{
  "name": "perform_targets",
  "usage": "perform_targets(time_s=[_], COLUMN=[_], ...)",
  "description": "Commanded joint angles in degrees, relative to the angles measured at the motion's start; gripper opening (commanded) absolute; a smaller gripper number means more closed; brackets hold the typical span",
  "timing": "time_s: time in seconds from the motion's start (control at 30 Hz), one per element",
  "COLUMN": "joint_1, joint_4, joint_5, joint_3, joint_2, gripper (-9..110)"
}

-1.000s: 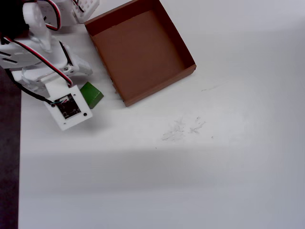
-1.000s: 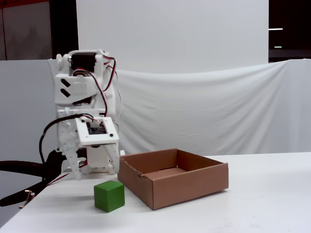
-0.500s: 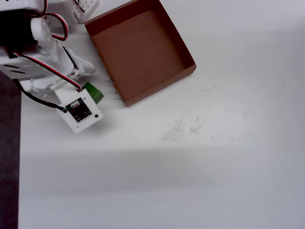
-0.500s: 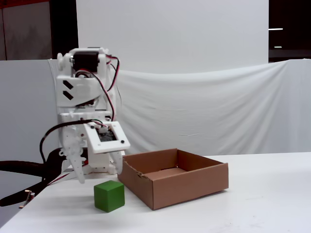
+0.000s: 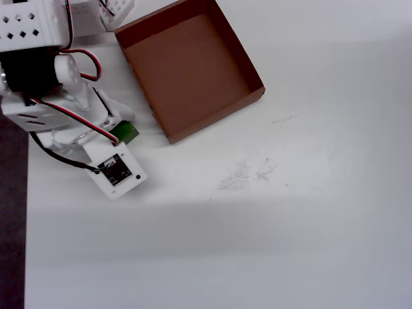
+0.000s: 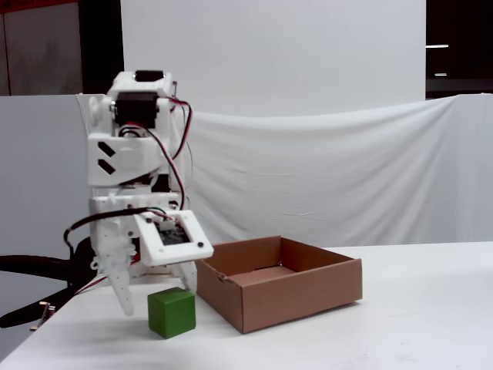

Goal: Grasp a green cube and put it in a box.

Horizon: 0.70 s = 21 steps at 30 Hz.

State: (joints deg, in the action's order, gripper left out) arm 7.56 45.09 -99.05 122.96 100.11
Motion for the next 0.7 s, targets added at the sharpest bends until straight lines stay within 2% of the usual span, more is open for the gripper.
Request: perform_targets(time_s=[0.0,0.67], joint_1=[1.14,3.87], joint_4=[-0.88,-3.60], joint_5=[-1.32,-0.62], joint_3=[-3.16,-3.52], joint_2=[0.18,-3.60], gripper=[32,30])
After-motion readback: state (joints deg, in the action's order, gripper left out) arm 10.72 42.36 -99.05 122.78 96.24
